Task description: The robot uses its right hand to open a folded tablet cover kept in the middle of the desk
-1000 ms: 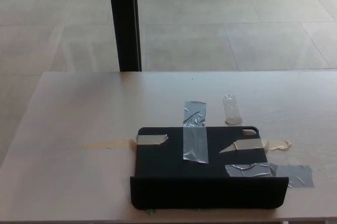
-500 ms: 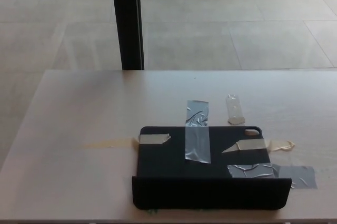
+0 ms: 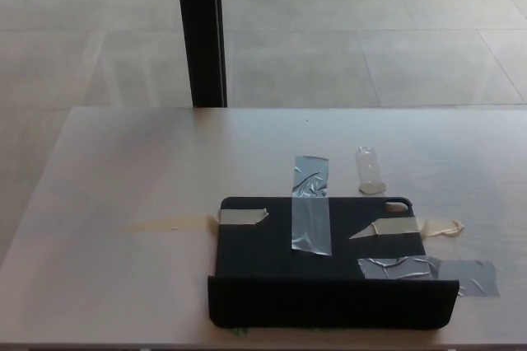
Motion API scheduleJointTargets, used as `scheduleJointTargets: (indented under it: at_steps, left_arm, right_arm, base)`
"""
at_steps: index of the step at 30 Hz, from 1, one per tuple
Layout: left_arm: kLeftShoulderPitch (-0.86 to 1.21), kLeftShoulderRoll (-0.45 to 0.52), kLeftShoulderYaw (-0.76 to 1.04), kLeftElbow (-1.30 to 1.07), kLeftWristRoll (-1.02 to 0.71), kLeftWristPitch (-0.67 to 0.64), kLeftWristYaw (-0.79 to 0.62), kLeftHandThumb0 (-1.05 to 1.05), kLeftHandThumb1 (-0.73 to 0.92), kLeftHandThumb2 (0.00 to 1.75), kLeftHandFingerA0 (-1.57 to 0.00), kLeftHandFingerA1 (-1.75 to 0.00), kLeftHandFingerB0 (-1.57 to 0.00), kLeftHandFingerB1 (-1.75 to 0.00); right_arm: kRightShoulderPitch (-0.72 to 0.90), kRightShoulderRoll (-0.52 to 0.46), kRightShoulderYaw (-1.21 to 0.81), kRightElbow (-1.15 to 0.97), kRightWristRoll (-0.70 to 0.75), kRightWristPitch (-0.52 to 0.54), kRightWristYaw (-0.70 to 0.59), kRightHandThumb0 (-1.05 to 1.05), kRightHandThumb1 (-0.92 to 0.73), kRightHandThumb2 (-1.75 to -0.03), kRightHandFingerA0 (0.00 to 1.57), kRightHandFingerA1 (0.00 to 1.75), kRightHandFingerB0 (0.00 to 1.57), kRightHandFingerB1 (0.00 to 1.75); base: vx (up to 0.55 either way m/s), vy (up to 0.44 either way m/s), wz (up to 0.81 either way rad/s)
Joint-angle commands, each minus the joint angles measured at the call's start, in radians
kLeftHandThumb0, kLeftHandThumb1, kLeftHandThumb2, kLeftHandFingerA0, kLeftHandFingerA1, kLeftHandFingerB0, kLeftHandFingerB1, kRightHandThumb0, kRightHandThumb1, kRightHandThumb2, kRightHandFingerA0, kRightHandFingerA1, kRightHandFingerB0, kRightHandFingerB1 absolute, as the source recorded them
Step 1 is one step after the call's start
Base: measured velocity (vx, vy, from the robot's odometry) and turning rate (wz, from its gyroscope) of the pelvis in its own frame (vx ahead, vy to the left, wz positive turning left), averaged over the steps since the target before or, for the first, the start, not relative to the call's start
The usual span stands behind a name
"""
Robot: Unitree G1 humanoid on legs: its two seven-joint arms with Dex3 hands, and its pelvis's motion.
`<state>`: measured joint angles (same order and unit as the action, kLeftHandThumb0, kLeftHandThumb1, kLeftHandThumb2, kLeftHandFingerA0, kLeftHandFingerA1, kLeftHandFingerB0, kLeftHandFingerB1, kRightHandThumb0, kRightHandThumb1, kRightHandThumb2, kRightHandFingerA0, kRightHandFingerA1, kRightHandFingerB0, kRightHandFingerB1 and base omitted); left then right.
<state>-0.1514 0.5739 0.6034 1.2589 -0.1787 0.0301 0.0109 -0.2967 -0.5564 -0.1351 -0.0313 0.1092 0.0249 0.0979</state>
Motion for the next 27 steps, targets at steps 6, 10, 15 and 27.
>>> scheduleJointTargets:
  at_steps: [6,10,15,27]
  left_arm:
    - [-0.008,0.026,0.010,0.008,-0.039,0.028,0.009,-0.21,0.34,0.56,-1.01,-0.87,-0.79,-0.74]
    - [-0.008,0.027,0.019,0.008,-0.048,0.026,0.006,-0.21,0.33,0.56,-0.99,-0.88,-0.79,-0.75]
    - [-0.014,0.026,0.022,0.004,-0.053,0.027,-0.003,-0.20,0.33,0.56,-0.99,-0.88,-0.78,-0.75]
    - [-0.032,0.040,0.003,0.005,-0.054,0.034,0.003,-0.20,0.33,0.56,-1.05,-0.88,-0.77,-0.73]
  right_arm:
    - [-0.122,-0.081,0.499,-0.083,-0.341,0.104,0.322,-0.56,-0.43,-0.54,0.43,0.60,0.33,0.31]
    - [-0.148,-0.039,0.579,-0.011,-0.360,0.101,0.319,-0.62,-0.34,-0.74,0.45,0.64,0.25,0.41]
    - [-0.184,-0.020,0.678,0.054,-0.399,0.083,0.337,-0.64,-0.36,-0.77,0.30,0.64,0.17,0.44]
    - [-0.293,-0.016,0.851,0.170,-0.522,0.084,0.431,-0.66,-0.44,-0.55,0.28,0.72,0.22,0.37]
  base:
    - [0.00,0.000,0.00]
    - [0.00,0.000,0.00]
    - [0.00,0.000,0.00]
    - [0.00,0.000,0.00]
